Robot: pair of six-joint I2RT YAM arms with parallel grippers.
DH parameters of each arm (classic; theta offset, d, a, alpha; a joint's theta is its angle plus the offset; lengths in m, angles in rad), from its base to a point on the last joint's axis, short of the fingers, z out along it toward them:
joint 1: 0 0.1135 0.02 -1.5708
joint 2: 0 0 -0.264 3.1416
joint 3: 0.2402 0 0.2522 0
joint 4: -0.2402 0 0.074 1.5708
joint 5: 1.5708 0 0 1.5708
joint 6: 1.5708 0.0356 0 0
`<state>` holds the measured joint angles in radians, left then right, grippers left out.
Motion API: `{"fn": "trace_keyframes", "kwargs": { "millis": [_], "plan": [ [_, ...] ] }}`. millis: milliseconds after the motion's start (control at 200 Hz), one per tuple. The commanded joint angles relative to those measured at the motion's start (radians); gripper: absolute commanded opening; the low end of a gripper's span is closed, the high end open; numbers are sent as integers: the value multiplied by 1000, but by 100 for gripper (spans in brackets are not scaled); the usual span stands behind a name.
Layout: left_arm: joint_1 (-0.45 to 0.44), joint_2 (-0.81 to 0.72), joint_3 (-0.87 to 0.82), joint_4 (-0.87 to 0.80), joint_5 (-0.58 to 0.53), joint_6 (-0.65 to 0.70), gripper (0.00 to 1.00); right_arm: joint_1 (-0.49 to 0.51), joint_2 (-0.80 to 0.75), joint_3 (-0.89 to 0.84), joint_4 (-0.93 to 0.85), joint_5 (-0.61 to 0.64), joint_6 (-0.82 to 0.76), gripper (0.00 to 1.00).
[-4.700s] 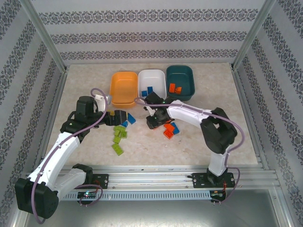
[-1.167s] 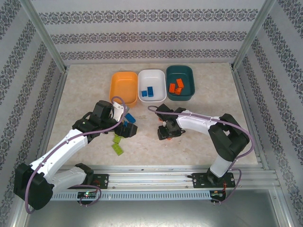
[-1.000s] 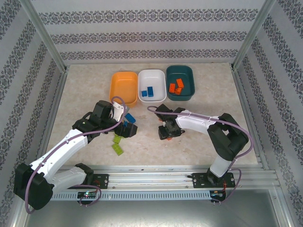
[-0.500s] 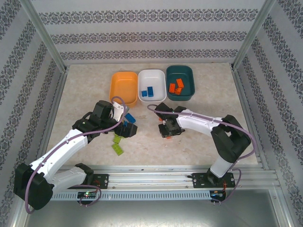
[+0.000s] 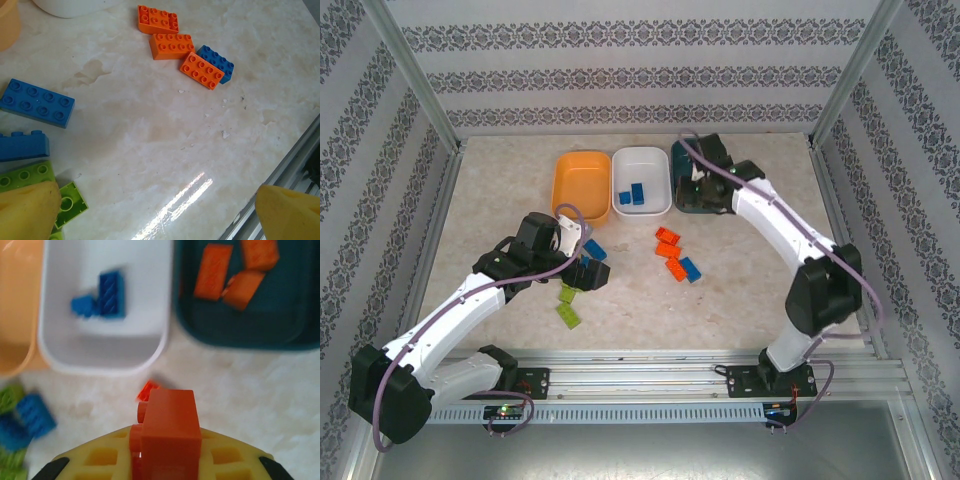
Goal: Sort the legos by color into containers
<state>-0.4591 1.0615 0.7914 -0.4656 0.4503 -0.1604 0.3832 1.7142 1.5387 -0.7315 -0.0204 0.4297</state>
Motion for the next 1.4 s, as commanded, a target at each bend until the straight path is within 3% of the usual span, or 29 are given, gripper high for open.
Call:
{"fn": "trace_keyframes", "kwargs": {
  "millis": [0,205,405,630,744,909,1144,1394],
  "plan": [
    [-12,6,30,-31,-8,21,100,-58,140,113,-8,62,-36,22],
    [-15,17,29,-34,-10,21,100,-131,450,456,-97,76,-53,21],
    [-21,44,36,-39,-9,24,100,-155,655,721,-172,81,-72,22],
    [-22,57,38,-41,-14,27,100,-162,716,797,-198,73,-71,45],
    [-21,64,42,-41,-12,29,100,-164,676,751,-188,64,-67,52],
    [-23,64,44,-42,-9,28,100,-162,566,629,-138,58,-64,54],
    [-23,37,40,-38,-7,32,100,-108,289,472,-139,42,-97,56],
    [-24,15,36,-34,-1,39,100,27,-6,104,-140,-35,-80,59]
  ]
}}
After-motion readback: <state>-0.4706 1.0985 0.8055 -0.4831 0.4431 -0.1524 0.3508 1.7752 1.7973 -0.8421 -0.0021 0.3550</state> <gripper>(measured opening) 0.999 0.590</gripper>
